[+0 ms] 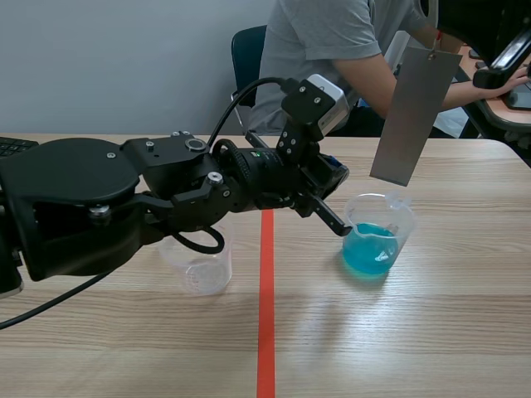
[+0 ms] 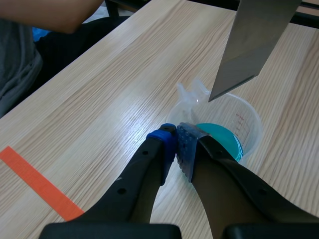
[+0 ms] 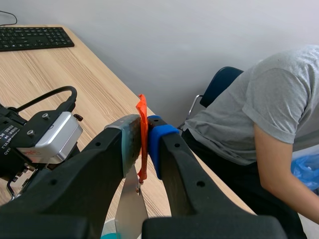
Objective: Do the redox reaction experiment.
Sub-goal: 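Raise the plate and point at it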
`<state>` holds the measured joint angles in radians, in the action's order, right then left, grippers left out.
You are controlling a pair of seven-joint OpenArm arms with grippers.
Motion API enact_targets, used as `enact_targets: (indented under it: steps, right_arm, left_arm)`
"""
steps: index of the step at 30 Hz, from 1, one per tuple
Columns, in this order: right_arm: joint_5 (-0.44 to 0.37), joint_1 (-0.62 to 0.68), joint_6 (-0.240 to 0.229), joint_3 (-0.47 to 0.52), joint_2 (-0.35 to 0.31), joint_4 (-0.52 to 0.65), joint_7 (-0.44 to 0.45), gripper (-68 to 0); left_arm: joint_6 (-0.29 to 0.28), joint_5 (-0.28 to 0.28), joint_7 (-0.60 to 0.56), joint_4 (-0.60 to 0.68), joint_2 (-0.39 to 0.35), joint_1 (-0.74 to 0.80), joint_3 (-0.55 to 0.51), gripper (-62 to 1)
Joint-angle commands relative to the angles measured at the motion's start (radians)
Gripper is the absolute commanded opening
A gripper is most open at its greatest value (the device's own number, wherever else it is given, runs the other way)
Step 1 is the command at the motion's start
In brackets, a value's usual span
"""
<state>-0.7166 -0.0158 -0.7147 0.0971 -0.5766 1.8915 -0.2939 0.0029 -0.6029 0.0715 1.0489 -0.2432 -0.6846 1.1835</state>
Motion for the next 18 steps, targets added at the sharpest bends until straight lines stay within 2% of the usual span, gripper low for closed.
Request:
enact_targets:
  steps: [1, 4, 11, 18]
  right_arm:
    - [-0.018, -0.012, 0.007, 0.011, -0.016, 0.005, 0.014, -66.2]
    - [-0.018, -0.012, 0.007, 0.011, -0.016, 0.005, 0.014, -66.2]
    - [-0.018, -0.012, 0.007, 0.011, -0.016, 0.005, 0.014, -66.2]
    - [-0.018, -0.012, 0.007, 0.011, -0.016, 0.005, 0.014, -66.2]
  left_arm:
    - [-0.019, -0.006, -0.014, 0.024, 0.011, -0.017, -0.003, -57.8]
    - [-0.058, -0.006, -0.014, 0.024, 0.011, -0.017, -0.003, -57.8]
    - [-0.058, -0.009, -0.015, 0.024, 0.016, -0.017, -0.003, -57.8]
    - [-0.058, -0.04, -0.029, 0.024, 0.016, -0.017, -0.003, -57.8]
